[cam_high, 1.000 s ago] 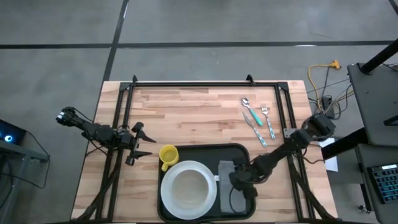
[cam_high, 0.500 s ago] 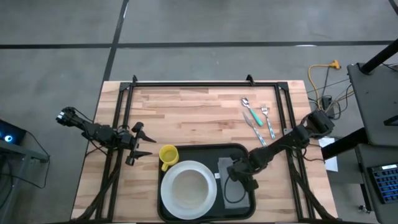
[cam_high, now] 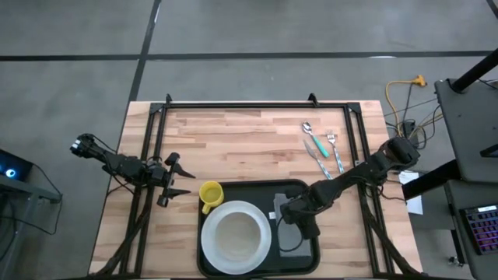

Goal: Set up tray
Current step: Put the white fork to the right of the white plate on the gray napkin on the black serving tray

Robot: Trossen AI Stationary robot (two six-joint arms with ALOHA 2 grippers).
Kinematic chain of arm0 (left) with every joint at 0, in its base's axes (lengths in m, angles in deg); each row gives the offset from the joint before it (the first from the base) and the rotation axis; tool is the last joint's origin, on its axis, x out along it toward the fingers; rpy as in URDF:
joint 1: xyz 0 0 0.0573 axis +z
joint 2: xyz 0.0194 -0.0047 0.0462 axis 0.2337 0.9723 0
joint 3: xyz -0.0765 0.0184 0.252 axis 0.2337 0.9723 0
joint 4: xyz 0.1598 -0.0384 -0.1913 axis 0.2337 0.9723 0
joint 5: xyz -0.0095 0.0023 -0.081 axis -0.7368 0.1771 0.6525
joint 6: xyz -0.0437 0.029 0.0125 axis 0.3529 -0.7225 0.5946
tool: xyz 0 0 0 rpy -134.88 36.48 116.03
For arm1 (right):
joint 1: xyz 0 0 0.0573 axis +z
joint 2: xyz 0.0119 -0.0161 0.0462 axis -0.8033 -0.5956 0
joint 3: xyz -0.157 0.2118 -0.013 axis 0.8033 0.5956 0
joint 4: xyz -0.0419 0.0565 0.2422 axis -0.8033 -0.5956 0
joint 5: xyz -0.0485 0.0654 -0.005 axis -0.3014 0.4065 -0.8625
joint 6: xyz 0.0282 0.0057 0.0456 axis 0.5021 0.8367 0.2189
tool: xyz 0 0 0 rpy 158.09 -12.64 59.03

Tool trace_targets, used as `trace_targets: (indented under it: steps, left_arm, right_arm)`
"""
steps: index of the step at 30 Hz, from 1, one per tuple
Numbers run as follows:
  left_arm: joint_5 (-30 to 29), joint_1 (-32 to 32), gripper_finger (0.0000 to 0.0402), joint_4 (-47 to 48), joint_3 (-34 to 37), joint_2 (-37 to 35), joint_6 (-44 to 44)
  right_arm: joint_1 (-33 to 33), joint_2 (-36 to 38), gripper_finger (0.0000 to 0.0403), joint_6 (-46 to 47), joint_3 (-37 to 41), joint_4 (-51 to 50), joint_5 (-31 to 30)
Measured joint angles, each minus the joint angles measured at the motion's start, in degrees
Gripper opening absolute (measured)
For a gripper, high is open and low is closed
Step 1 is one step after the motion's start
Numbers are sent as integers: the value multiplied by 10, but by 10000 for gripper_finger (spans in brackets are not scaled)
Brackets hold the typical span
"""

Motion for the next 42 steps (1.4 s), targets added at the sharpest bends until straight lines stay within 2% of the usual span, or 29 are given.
trace_targets:
  steps: [5, 15, 22, 24, 28, 31, 35, 42]
  left_arm:
    - [0, 0, 224, 0, 0, 0, 0]
    - [0, 0, 224, 0, 0, 0, 0]
    - [0, 0, 224, 0, 0, 0, 0]
    - [0, 0, 224, 0, 0, 0, 0]
    - [0, 0, 224, -1, 0, 0, 0]
    - [0, 0, 224, -1, 0, 0, 0]
    - [0, 0, 224, -1, 0, 0, 0]
    - [0, 0, 224, -2, 0, 0, 0]
  right_arm:
    - [-11, 8, 152, 20, -46, -50, -7]
    - [-55, 79, 144, 201, -51, -50, -2]
    - [-57, 116, 145, 211, -51, -45, -6]
    - [-63, 118, 142, 272, -51, -44, -21]
    - [-113, 118, 137, 471, -37, -111, -34]
    - [-142, 118, 138, 531, -14, -120, -33]
    - [-173, 125, 142, 531, 9, -95, 13]
    - [-227, 148, 145, 495, 36, -114, 33]
